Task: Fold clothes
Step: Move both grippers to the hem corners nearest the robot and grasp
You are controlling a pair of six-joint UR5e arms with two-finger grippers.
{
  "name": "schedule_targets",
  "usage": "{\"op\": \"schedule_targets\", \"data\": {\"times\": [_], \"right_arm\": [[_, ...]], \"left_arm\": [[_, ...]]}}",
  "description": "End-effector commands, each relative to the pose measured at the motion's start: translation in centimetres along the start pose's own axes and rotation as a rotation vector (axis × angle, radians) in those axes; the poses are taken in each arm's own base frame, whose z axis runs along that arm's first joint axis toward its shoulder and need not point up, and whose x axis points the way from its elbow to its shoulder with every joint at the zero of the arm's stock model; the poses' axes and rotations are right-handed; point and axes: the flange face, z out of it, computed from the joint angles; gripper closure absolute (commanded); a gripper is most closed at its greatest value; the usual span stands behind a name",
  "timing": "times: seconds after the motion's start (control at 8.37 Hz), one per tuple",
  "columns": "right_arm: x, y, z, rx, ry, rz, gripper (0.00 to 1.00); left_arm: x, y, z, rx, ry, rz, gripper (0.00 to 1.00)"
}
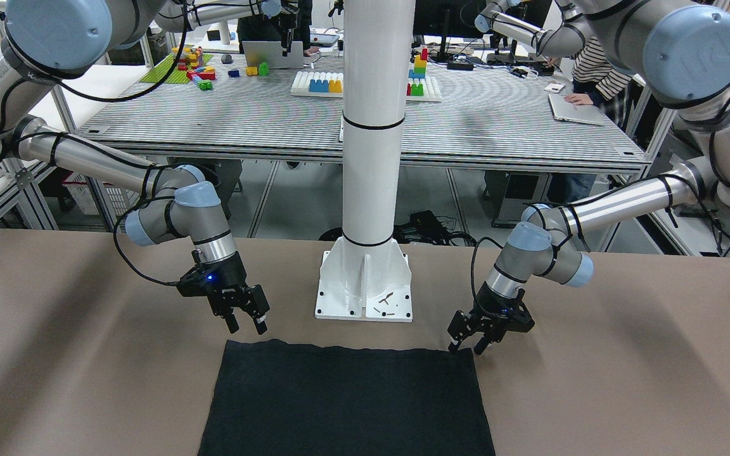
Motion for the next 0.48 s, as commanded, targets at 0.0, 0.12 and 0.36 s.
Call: {"op": "schedule_targets", "data": {"times": [0.0, 0.12, 0.36], "right_arm": [[0.0, 0.0, 0.0, 0.000, 0.000, 0.000, 0.08], [0.1, -0.1, 0.0, 0.001, 0.003, -0.001, 0.08], [1.5, -0.2, 0.9, 0.012, 0.032, -0.021, 0.08]], "left_arm": [[0.2, -0.1, -0.4, 0.004, 0.009, -0.006, 0.93], [0.2, -0.2, -0.4, 0.010, 0.009, -0.004, 1.00], [0.4, -0.3, -0.7, 0.010, 0.016, -0.006, 1.00]]}}
